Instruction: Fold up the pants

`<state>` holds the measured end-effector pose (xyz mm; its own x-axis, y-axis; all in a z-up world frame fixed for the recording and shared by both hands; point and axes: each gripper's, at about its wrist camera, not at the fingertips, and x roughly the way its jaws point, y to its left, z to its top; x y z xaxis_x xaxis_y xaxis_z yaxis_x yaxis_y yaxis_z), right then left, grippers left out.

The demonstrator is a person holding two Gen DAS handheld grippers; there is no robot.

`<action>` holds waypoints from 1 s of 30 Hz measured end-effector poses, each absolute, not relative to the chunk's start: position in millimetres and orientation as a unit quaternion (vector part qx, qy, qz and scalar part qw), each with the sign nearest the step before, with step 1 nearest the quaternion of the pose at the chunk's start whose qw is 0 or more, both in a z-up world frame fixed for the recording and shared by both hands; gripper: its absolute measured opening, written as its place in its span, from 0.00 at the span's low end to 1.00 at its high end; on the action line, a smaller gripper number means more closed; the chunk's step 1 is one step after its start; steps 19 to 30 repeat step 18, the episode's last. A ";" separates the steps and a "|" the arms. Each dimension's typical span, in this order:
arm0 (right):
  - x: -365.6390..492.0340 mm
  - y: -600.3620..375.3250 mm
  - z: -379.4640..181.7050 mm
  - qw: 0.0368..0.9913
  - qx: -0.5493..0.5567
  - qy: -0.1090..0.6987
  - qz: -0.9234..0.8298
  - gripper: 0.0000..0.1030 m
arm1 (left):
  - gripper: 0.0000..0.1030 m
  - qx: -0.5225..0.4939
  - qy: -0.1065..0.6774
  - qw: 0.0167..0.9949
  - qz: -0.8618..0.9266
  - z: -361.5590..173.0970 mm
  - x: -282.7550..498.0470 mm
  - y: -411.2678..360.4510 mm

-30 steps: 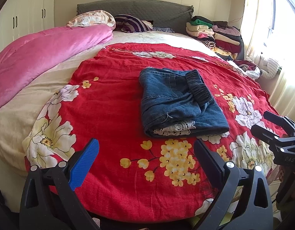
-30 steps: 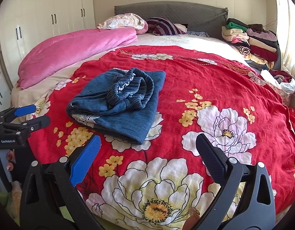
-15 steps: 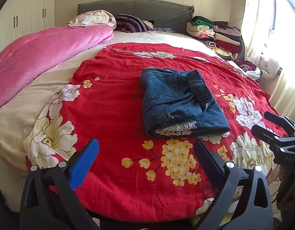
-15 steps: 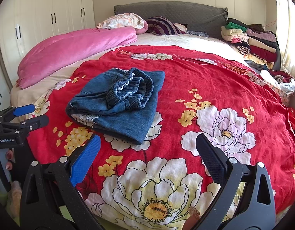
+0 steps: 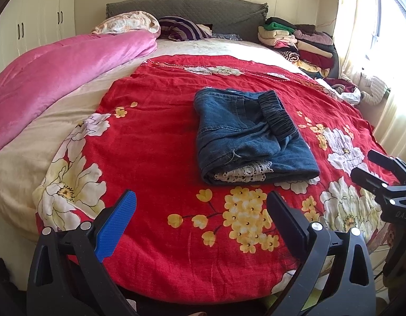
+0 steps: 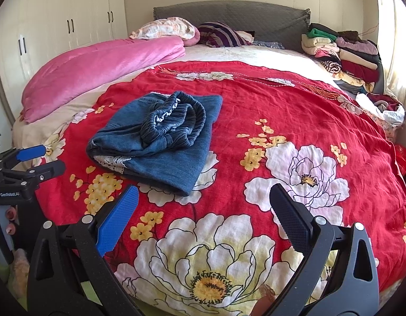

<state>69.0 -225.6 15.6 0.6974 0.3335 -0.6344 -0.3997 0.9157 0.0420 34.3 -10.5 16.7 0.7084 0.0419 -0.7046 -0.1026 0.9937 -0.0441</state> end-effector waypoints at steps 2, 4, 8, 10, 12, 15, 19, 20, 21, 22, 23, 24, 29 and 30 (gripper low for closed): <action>69.8 -228.5 14.8 0.920 -0.049 0.335 0.195 0.91 | 0.96 -0.032 0.386 0.920 0.057 15.7 37.3 -10.0; 71.7 -233.4 13.1 0.922 -0.049 0.336 0.188 0.91 | 0.96 -0.040 0.386 0.920 0.059 15.2 38.3 -6.2; 83.2 -260.4 8.5 0.927 -0.033 0.339 0.156 0.91 | 0.96 -0.068 0.357 0.930 0.051 20.2 35.9 9.3; 93.2 -281.8 7.5 0.932 -0.024 0.340 0.127 0.91 | 0.96 -0.070 0.356 0.929 0.071 21.8 44.5 25.2; 106.5 -310.4 8.1 0.936 -0.011 0.340 0.095 0.91 | 0.96 -0.073 0.367 0.921 0.108 19.5 60.9 52.4; 138.8 -361.0 7.6 0.934 -0.007 0.354 0.046 0.91 | 0.96 -0.091 0.398 0.900 0.153 10.6 93.7 108.9; 182.1 -423.8 -0.4 0.926 0.000 0.377 -0.014 0.91 | 0.96 -0.073 0.416 0.882 0.209 3.5 133.6 173.9; 182.1 -423.8 -0.4 0.926 0.000 0.377 -0.014 0.91 | 0.96 -0.073 0.416 0.882 0.209 3.5 133.6 173.9; 182.1 -423.8 -0.4 0.926 0.000 0.377 -0.014 0.91 | 0.96 -0.073 0.416 0.882 0.209 3.5 133.6 173.9; 182.1 -423.8 -0.4 0.926 0.000 0.377 -0.014 0.91 | 0.96 -0.073 0.416 0.882 0.209 3.5 133.6 173.9; 182.1 -423.8 -0.4 0.926 0.000 0.377 -0.014 0.91 | 0.96 -0.073 0.416 0.882 0.209 3.5 133.6 173.9; 182.1 -423.8 -0.4 0.926 0.000 0.377 -0.014 0.91 | 0.96 -0.073 0.416 0.882 0.209 3.5 133.6 173.9; 182.1 -423.8 -0.4 0.926 0.000 0.377 -0.014 0.91 | 0.96 -0.073 0.416 0.882 0.209 3.5 133.6 173.9; 182.1 -423.8 -0.4 0.926 0.000 0.377 -0.014 0.91 | 0.96 -0.073 0.416 0.882 0.209 3.5 133.6 173.9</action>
